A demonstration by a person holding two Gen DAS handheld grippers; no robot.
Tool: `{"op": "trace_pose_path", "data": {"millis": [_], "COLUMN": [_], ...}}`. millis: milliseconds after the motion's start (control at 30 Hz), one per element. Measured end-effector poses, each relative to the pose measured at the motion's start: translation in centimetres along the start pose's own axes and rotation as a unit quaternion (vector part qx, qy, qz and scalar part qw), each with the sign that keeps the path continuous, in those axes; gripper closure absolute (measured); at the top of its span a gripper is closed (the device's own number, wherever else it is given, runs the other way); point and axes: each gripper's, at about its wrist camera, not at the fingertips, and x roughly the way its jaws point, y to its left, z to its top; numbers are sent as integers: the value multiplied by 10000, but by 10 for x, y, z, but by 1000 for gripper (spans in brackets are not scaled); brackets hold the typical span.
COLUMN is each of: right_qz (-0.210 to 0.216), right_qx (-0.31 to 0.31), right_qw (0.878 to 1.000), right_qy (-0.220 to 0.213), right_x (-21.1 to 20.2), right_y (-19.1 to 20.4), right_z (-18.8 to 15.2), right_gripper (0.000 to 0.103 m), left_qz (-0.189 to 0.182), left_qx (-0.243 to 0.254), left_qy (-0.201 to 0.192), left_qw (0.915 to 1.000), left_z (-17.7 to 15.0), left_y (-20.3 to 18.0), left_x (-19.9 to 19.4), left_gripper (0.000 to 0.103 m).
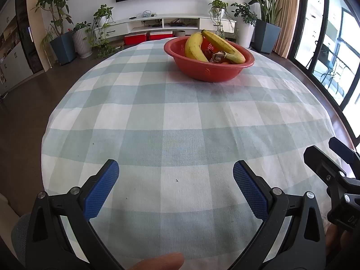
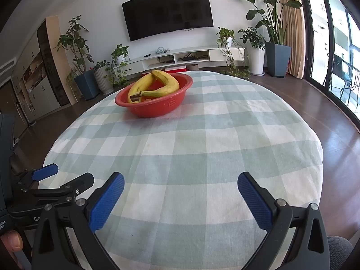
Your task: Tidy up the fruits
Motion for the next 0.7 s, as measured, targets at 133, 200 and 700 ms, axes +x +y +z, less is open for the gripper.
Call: {"op": "trace_pose_path", "data": {"millis": [133,200,700], "right_qz": [1,1,0], "right_qx": [2,2,3], "right_qw": [10000,10000,10000], "right_qy": [5,4,13], "right_x": [1,1,0], "right_y": [0,0,0], "right_z": [-1,-1,0], "right_gripper": [0,0,0], "left_qz": [-17,-15,-14], "left_qx": [8,12,9], "left_qy": [14,12,16], "left_qw": [10000,10000,10000], "left_z": [0,-1,-1], "left_y": [0,0,0], "left_x": [0,0,0], "left_gripper": [0,0,0]}}
